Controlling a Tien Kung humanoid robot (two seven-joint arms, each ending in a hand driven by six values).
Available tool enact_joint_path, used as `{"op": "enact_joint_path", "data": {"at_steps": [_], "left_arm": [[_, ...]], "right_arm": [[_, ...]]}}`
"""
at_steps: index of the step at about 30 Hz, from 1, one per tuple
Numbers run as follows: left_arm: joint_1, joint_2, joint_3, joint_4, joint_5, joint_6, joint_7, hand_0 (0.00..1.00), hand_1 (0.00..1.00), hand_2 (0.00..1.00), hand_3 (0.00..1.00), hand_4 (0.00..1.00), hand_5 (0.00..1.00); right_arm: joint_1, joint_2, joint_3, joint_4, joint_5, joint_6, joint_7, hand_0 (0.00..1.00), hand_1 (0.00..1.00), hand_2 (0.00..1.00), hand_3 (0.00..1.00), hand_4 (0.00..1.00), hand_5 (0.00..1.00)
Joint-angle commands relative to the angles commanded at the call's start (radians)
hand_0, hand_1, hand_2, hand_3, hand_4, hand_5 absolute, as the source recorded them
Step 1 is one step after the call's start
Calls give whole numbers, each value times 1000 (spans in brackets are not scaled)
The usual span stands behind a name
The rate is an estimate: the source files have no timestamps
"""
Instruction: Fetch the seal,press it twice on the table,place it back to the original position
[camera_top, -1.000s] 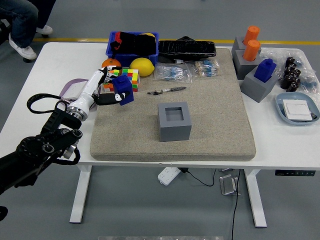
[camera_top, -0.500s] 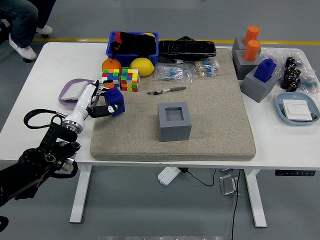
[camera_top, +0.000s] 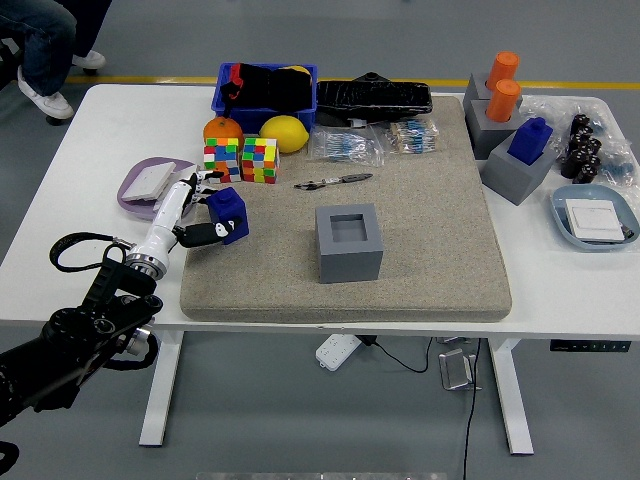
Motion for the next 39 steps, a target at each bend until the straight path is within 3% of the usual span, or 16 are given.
{"op": "enact_joint_path", "data": {"at_steps": [9, 17, 25, 29, 32, 39], "left_arm": [[5, 1, 13, 0, -7, 0, -5, 693, 515, 446, 777, 779, 2], [-6, 20, -87, -72, 50, 8, -8, 694, 515, 445, 776, 775, 2], [-15, 39, -186, -251, 140, 29, 0, 696, 513, 445, 774, 773, 2], [-29, 40, -196, -356, 203, -8, 69, 699, 516, 445, 777, 771, 2], [-54, 42, -168, -421, 242, -50, 134, 699, 516, 445, 777, 771, 2], [-115, 33, -92, -472, 256, -96, 172, 702, 518, 445, 779, 770, 2]], "right_arm": [[-1, 2, -1, 1, 1, 0, 0, 938, 774, 758, 674, 843, 406], [-1, 0, 0, 0, 0, 0, 0, 939, 774, 758, 674, 844, 406], [-2, 0, 4, -1, -1, 0, 0, 939, 774, 758, 674, 844, 406], [-1, -1, 4, -2, -1, 0, 0, 939, 774, 758, 674, 845, 408], [1, -2, 1, 0, 1, 1, 1, 939, 774, 758, 674, 845, 408], [3, -4, -5, -1, 4, 2, 1, 940, 774, 757, 674, 845, 407]]}}
